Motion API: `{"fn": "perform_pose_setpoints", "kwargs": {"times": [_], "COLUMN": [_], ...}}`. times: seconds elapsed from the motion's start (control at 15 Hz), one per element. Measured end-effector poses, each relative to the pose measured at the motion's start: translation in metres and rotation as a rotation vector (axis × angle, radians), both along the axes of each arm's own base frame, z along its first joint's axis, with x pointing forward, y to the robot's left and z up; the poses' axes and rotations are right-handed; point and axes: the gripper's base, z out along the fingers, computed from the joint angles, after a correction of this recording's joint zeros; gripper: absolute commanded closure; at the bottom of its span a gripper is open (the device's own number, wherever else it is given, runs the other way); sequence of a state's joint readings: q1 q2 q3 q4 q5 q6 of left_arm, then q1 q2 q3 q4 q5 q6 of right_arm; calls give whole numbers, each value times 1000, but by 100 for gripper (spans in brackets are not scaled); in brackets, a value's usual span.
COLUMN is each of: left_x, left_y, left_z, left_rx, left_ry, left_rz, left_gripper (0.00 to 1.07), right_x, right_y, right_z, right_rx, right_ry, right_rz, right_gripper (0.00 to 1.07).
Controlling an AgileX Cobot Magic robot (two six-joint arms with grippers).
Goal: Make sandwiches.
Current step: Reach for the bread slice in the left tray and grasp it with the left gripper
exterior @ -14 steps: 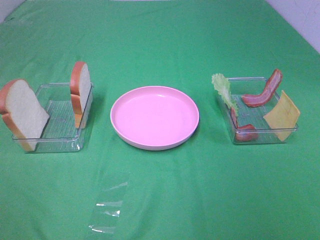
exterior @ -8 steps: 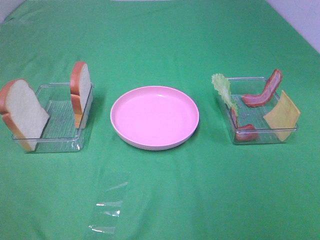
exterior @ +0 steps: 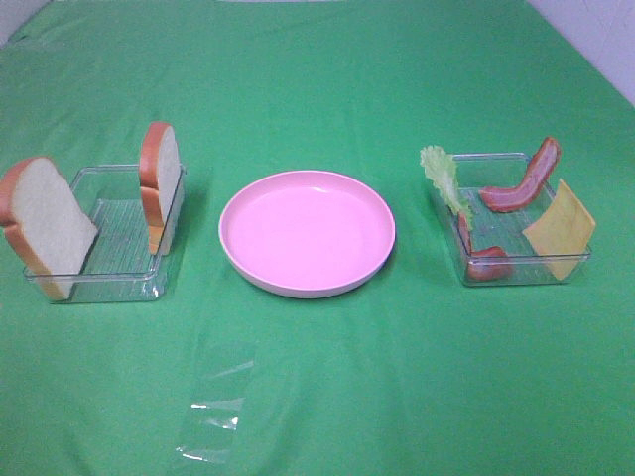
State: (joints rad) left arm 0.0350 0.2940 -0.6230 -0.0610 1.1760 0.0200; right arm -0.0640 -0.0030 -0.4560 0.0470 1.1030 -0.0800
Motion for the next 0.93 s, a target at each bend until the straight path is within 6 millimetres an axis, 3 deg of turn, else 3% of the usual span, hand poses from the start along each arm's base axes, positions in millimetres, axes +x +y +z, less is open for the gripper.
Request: {"fn": "perform_pose_setpoints", "kwargs": {"times": [0.27,0.33,0.4,0.47,0.53,0.6,0.73,0.87,0.93], "left_x": [76,103,130,144,197,217,254,291,301], "left_y": [3,6,9,10,12,11,-3,-29,-38], "left_z": [37,48,54,54,59,61,65,57,53], "left_rx": [-1,15,29,36,35,36,42,39,38], "left_ry": [248,282,317,341,385,391,388,407,414], "left_rz": [0,10,29,31,30,22,-23,-75,-87], "left_gripper": [4,4,4,4,4,4,4,4,4], "right_x": [0,0,0,0,0,0,0,0,0], "right_y": [0,0,0,0,0,0,0,0,0], "right_z": [0,0,0,0,0,0,0,0,0], "right_rx": [0,0,0,0,0,0,0,0,0], "right_ry": [0,0,0,0,0,0,0,0,0], "right_rz": [0,0,0,0,0,0,0,0,0], "right_gripper": [18,18,18,18,18,18,18,18,18]}}
